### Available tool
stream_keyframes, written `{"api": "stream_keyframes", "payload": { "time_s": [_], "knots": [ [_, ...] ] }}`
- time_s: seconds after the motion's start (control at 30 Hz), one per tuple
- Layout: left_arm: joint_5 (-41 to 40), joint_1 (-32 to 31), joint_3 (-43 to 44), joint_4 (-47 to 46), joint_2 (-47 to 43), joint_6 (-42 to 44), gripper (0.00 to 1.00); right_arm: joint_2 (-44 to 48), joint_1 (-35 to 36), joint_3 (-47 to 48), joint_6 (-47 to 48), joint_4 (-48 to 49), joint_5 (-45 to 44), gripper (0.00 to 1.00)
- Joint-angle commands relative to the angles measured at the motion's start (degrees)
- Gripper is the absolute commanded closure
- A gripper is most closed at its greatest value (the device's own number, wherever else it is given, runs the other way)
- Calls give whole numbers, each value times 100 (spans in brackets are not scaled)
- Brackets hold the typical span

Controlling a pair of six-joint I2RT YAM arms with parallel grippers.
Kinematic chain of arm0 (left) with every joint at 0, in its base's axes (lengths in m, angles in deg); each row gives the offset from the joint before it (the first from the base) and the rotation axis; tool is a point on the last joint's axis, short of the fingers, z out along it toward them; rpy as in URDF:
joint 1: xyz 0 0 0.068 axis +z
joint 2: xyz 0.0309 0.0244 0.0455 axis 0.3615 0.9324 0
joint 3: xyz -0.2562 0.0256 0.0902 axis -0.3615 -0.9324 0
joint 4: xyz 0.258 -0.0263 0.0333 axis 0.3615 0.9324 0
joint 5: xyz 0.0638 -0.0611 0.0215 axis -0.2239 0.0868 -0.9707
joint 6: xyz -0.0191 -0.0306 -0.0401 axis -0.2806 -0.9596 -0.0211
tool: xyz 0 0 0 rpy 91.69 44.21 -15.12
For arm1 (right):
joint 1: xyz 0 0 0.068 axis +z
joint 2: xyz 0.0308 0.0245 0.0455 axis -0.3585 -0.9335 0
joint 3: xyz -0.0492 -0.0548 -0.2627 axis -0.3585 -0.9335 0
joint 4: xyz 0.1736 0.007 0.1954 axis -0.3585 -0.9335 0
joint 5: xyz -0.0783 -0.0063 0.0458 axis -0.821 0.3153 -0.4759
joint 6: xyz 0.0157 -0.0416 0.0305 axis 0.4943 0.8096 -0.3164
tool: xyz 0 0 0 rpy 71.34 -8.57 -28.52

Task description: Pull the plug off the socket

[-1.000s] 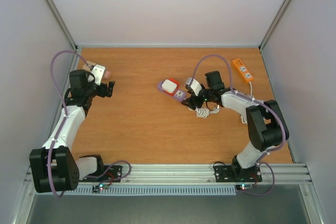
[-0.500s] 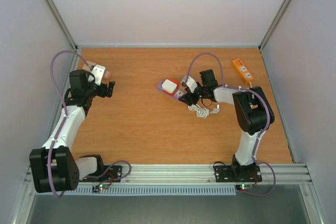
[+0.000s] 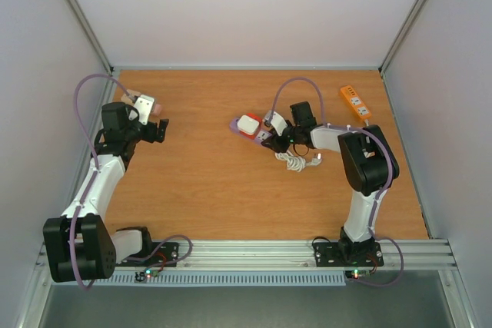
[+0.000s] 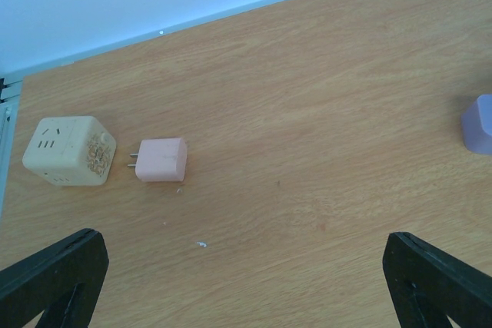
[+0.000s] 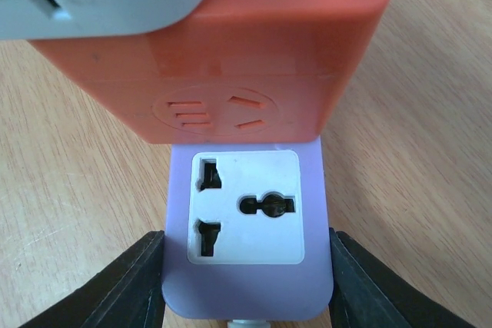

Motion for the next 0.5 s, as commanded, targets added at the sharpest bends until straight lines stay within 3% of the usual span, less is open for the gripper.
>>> {"api": "stream_keyframes", "payload": {
  "time_s": [0.0, 0.47],
  "knots": [
    [53, 4, -26, -167, -19, -40, 0, -147, 135, 98, 166, -30, -29, 55],
    [869, 1, -218, -385, -659, -197, 0, 310, 921, -624, 792, -413, -175, 61]
  ]
}}
